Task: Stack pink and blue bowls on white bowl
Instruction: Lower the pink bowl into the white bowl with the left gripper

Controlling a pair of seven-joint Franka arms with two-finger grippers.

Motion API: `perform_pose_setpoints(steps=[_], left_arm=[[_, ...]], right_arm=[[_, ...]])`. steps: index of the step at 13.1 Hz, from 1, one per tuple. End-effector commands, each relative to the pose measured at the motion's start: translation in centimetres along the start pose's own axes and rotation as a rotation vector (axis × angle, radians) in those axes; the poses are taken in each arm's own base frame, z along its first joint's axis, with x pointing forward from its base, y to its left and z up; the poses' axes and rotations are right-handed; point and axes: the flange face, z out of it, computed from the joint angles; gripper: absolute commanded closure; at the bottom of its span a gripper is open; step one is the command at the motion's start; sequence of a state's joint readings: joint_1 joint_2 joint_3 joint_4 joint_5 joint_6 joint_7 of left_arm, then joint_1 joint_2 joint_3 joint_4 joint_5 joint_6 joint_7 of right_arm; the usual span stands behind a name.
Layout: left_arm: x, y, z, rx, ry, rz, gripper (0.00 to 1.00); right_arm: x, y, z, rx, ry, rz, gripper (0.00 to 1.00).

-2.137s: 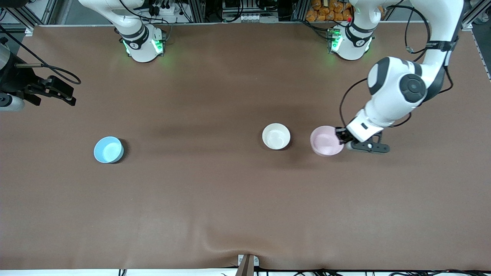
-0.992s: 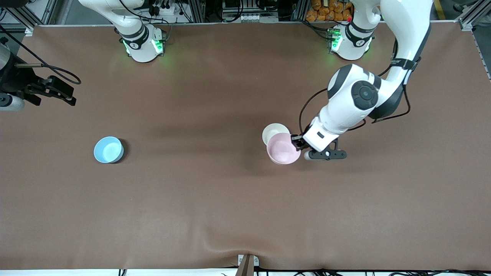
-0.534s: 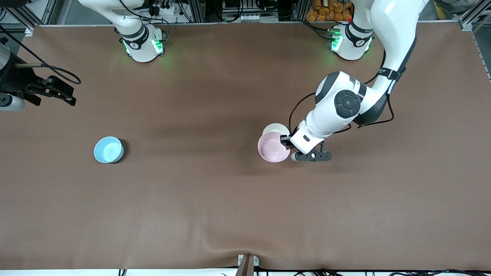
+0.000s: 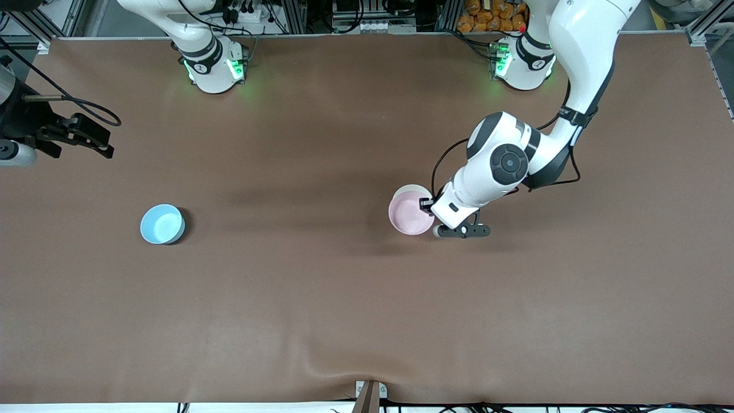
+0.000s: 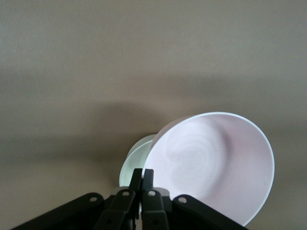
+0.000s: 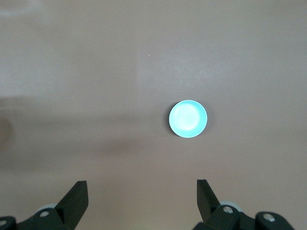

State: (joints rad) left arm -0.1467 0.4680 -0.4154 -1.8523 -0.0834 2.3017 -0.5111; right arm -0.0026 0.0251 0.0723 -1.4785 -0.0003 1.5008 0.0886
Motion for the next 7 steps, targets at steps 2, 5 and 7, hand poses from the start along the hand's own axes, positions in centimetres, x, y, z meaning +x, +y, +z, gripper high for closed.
perform_pose_setpoints(steps=[2,5,7], left_arm=[[-2.7,-1.1,0.2,0.050,-0.017,-0.013,1.00],[-3.9,-1.8,1.3,0.070,-0.039,-0.024,1.00],[-4.3,-1.8,2.1,0.076,-0.050,-0.019,1.00]], right_arm=[[-0.4,0.1,-0.2,0.010,0.001,-0.009,0.00],[-0.4,0.1,-0.2,0.010,0.001,-0.009,0.00],[-0.4,0.2,-0.2,0.010,0.001,-0.008,0.00]])
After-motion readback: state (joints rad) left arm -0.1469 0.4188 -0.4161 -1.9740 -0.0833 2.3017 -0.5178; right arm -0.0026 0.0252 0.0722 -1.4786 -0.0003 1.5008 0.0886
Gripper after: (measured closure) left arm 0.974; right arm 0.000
